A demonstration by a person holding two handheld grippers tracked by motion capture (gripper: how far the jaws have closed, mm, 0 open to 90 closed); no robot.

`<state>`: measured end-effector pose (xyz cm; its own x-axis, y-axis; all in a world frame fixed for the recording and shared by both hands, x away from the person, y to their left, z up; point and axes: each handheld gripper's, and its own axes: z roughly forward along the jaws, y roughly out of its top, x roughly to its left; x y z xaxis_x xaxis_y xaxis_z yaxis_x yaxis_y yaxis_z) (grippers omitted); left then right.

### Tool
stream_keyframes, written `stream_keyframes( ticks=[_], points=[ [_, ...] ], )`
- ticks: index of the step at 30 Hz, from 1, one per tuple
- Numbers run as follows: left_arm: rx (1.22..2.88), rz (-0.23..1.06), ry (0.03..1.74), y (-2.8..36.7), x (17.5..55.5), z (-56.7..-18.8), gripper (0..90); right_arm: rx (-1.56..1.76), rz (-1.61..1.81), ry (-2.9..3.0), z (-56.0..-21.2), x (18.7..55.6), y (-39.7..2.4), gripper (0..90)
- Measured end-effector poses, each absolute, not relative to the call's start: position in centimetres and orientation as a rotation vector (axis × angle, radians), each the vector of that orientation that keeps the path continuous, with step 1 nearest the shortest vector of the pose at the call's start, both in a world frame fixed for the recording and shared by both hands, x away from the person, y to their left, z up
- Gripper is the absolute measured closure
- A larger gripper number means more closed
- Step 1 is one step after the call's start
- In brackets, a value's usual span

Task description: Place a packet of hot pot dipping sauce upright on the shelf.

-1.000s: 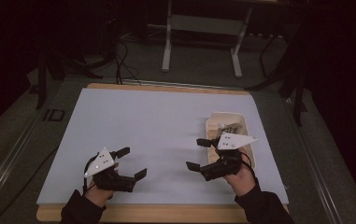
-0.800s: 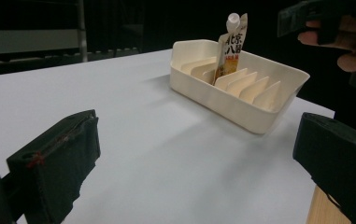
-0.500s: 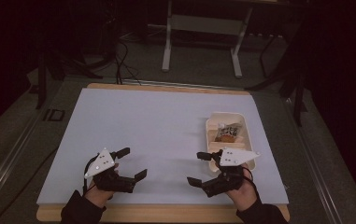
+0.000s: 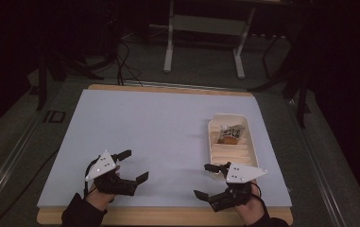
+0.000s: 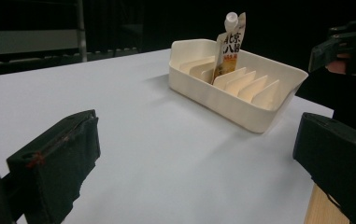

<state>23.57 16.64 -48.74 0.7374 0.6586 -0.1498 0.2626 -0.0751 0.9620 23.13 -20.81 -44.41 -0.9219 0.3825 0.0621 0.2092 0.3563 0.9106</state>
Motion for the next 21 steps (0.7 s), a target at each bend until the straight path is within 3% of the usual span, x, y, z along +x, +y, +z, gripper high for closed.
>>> stream_keyframes(
  ticks=[21],
  points=[
    [1.653,0.392,0.749,16.7,23.5,-48.9,0.7,0.553,1.544,2.506,-46.4,22.8,-22.0,12.3]
  ],
)
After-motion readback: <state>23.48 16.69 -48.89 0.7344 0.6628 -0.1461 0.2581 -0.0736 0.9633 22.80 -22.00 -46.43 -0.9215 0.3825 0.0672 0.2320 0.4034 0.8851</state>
